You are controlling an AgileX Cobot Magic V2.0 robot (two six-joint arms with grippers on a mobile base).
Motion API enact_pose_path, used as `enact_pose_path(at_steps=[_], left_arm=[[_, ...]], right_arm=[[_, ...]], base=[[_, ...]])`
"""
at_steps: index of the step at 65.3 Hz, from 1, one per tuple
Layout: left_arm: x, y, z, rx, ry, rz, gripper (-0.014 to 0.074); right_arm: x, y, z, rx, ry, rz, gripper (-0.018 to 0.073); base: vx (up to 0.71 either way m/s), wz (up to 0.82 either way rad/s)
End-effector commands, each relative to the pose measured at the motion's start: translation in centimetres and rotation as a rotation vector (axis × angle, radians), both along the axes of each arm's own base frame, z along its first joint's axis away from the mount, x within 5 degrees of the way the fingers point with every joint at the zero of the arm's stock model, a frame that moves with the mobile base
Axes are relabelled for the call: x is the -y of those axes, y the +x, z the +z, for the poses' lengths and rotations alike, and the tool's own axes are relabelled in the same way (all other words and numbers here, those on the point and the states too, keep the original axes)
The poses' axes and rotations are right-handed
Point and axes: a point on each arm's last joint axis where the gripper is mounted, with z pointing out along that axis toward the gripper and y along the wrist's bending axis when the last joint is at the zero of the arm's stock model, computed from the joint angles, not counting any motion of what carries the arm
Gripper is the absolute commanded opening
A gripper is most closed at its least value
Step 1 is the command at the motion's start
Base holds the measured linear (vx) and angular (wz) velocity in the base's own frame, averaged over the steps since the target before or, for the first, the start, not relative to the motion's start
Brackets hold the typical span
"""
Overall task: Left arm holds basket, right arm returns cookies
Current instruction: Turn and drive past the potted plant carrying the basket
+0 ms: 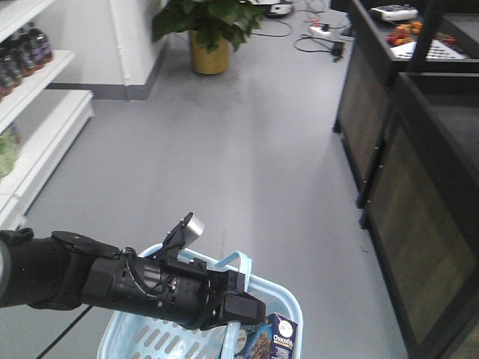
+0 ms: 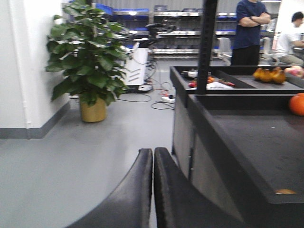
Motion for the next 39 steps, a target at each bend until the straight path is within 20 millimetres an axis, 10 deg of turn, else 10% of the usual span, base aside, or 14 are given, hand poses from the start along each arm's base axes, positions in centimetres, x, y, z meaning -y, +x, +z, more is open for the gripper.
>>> enact_pose_path(at_steps=[1,39], left_arm=[[0.52,-0.13,2.63,0.03,-0.119,-0.013,-0.0006],[0.52,-0.13,2.63,0.03,-0.119,-0.013,-0.0006]], right_arm=[[0.02,-0.13,0.74,0.082,-0.021,-0.007,-0.0008],[0.02,-0.13,0.74,0.082,-0.021,-0.007,-0.0008]], base=[[0.15,-0.47],[0.18,-0.12]])
